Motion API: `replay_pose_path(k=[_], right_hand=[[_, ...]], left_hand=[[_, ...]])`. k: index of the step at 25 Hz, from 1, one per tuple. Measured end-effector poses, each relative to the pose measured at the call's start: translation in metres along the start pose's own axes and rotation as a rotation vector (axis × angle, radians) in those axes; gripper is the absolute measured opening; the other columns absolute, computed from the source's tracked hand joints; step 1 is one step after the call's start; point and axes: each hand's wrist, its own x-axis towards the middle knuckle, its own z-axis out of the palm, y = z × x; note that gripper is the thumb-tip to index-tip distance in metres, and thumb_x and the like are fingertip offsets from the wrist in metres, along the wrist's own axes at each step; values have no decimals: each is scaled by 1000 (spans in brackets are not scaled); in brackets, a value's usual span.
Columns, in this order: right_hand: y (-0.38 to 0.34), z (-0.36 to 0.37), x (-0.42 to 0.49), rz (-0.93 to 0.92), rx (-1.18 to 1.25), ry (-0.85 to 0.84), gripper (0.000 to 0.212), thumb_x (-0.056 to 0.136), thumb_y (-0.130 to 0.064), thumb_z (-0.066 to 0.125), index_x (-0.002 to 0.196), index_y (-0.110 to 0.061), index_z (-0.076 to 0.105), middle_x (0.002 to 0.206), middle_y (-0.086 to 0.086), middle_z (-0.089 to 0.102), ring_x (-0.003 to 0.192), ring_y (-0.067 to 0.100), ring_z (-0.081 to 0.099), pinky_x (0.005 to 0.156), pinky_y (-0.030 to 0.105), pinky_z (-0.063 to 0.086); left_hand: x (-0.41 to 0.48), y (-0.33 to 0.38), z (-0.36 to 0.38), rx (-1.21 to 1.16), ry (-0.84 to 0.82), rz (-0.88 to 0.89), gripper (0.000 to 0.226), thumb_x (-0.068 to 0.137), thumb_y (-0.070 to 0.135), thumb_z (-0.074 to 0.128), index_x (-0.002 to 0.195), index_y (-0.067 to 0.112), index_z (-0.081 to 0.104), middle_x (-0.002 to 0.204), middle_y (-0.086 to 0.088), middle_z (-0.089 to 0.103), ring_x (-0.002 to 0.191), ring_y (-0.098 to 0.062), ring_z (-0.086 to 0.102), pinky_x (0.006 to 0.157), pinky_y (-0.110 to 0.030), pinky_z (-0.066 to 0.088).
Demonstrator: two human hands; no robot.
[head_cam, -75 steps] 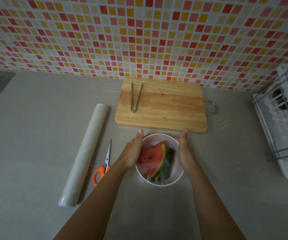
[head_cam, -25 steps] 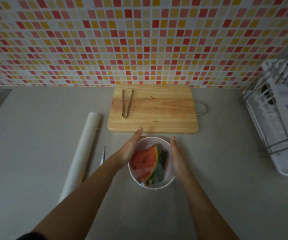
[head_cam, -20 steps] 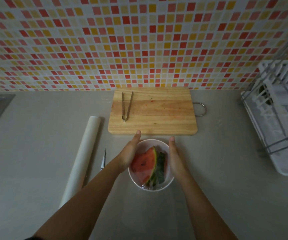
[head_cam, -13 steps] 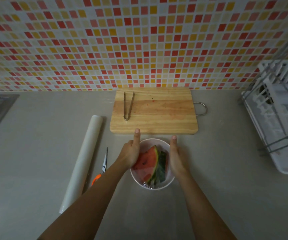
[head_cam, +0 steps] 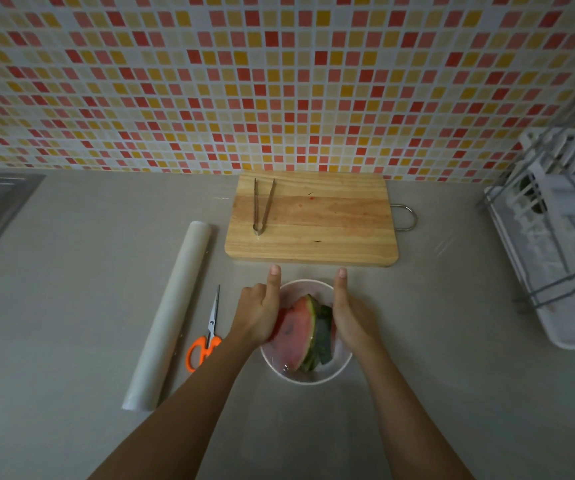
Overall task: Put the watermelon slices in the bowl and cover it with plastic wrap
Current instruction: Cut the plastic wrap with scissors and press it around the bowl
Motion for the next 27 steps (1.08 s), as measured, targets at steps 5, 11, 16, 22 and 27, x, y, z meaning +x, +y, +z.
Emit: replay_pose_path(k=[5, 11, 16, 22, 27], right_hand=[[-5, -14, 17, -178, 203, -181, 95, 58, -96, 7, 111, -38, 62, 130, -3, 58, 116, 8, 50, 99, 35, 36], [-7, -4, 25, -82, 323, -435, 99, 65, -93, 17, 101, -20, 73, 102, 9, 74, 102, 23, 68, 103, 48, 43], [-16, -4, 24, -48, 108, -129, 126, 53, -97, 1, 108, 0, 61, 102, 18, 67, 88, 16, 63, 86, 37, 49], [-18, -3, 16, 0, -70, 136, 107, 62, -87, -5, 63, -4, 63, 55, 3, 55, 54, 16, 54, 49, 28, 36], [-3, -13, 16, -46, 229, 558, 83, 77, -73, 1, 78, -22, 67, 97, 8, 70, 92, 28, 63, 77, 32, 39]], left_hand=[[-3, 4, -1, 10, -3, 20, 82, 90, 61, 9, 51, 2, 50, 55, -11, 52, 63, -26, 53, 68, -38, 41], [0, 2, 4, -92, 17, 27, 79, 94, 59, 8, 101, 18, 76, 98, -13, 74, 97, -23, 63, 92, -35, 45], [4, 2, 5, -176, -10, -20, 71, 82, 73, 6, 106, 28, 55, 96, 1, 62, 104, -28, 57, 84, -37, 38], [6, 1, 4, -130, -56, -87, 91, 71, 83, 1, 130, 30, 45, 116, -15, 62, 116, -35, 54, 99, -45, 38], [-7, -4, -12, -588, 374, -321, 63, 97, 56, 9, 91, 19, 60, 85, -6, 67, 78, -22, 58, 82, -37, 42]])
